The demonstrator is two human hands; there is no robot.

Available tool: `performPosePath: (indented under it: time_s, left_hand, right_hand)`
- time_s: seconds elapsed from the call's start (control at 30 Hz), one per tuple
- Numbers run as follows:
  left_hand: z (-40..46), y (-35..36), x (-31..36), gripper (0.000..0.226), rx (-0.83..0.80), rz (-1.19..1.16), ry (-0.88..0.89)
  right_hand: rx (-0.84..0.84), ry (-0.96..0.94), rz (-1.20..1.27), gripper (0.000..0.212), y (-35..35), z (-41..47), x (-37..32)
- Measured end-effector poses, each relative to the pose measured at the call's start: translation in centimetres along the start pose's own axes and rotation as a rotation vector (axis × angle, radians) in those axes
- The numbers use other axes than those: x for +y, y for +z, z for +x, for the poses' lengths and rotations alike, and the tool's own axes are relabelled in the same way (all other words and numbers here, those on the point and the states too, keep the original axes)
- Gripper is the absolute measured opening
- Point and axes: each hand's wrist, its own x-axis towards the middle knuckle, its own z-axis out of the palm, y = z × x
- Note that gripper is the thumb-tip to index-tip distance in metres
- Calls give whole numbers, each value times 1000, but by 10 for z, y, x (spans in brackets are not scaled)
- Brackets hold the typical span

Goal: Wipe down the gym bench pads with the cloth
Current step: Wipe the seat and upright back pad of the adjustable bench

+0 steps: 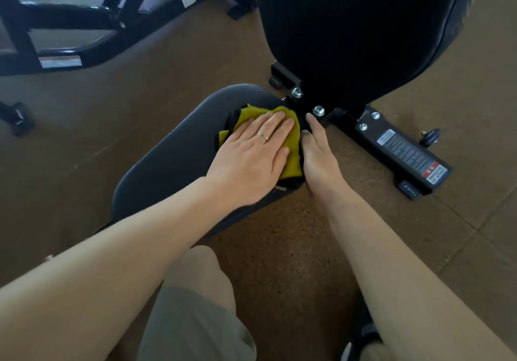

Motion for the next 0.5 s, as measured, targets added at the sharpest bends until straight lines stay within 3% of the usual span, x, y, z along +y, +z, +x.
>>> performPosePath:
  time_s: [0.17,0.27,0.4,0.5]
  left_hand:
    - [40,5,0,55,22,20,-27]
    - [5,-3,7,58,-1,-12,-34]
    - [-69,-7,-4,61,-56,7,20]
    - [-55,-7,-14,60,-32,9,27]
  right_hand:
    - [-20,76,121,39,-5,-1,-3]
    - [-30,116,149,39,-4,-7,-9]
    - [61,145,67,58,1,0,-9]
    - [90,82,-16,61,3,2,-6]
